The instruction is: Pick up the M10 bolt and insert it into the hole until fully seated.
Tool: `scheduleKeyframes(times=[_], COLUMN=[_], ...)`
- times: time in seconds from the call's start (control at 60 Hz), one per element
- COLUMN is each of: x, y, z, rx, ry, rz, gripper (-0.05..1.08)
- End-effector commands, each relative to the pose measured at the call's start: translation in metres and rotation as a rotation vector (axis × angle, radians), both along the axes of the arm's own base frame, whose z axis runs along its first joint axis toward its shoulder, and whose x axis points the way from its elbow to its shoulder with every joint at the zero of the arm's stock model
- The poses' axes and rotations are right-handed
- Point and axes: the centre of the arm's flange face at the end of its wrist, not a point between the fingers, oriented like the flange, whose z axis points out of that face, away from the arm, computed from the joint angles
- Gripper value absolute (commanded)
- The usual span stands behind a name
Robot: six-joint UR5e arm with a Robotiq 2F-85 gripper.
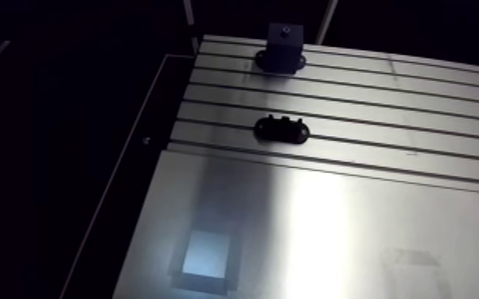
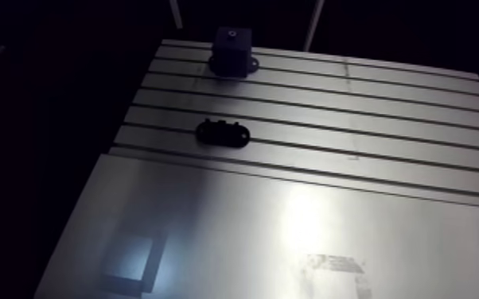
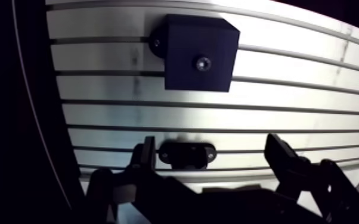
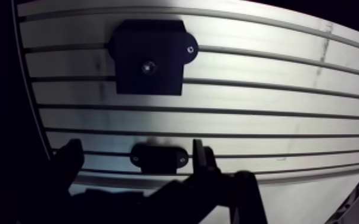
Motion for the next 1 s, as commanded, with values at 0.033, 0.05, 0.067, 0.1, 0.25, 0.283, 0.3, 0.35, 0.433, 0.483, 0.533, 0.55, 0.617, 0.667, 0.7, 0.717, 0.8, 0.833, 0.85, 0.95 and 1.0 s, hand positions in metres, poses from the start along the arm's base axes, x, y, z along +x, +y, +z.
scheduleKeyframes(times=[0.033,0.05,0.067,0.1,0.25,0.283,0.3,0.35,0.433,0.483,0.533,0.55,0.617,0.667,0.7,0.717,0.8,0.833,0.85,0.95,1.0], x=[0.065,0.065,0.069,0.073,0.09,0.092,0.092,0.097,0.101,0.104,0.106,0.106,0.107,0.108,0.108,0.107,0.109,0.111,0.113,0.116,0.116], y=[0.011,0.011,0.015,0.017,0.021,0.021,0.021,0.02,0.021,0.021,0.022,0.022,0.024,0.029,0.034,0.037,0.042,0.043,0.044,0.046,0.049], z=[0.101,0.101,0.108,0.115,0.149,0.154,0.154,0.16,0.162,0.166,0.168,0.168,0.173,0.179,0.18,0.181,0.185,0.188,0.188,0.183,0.181], rx=[-0.005,-0.005,-0.008,-0.007,-0.01,-0.014,-0.014,-0.016,-0.015,-0.014,-0.012,-0.012,-0.011,-0.01,-0.006,-0.003,-0.002,-0.002,-0.002,0.002,0.003], ry=[0.041,0.041,0.05,0.059,0.114,0.119,0.119,0.127,0.128,0.135,0.139,0.139,0.148,0.159,0.16,0.161,0.169,0.172,0.171,0.162,0.159], rz=[0.007,0.007,0.002,-0.001,-0.002,-0.001,-0.001,-0.001,-0.001,-0.001,-0.002,-0.002,-0.002,-0.01,-0.017,-0.021,-0.028,-0.028,-0.029,-0.03,-0.036], gripper=[0.01,0.01,0.01,0.01,0.01,0.01,0.01,0.0,0.01,0.01,0.01,0.01,0.01,0.01,0.01,0.01,0.01,0.01,0.01,0.01,0.01])
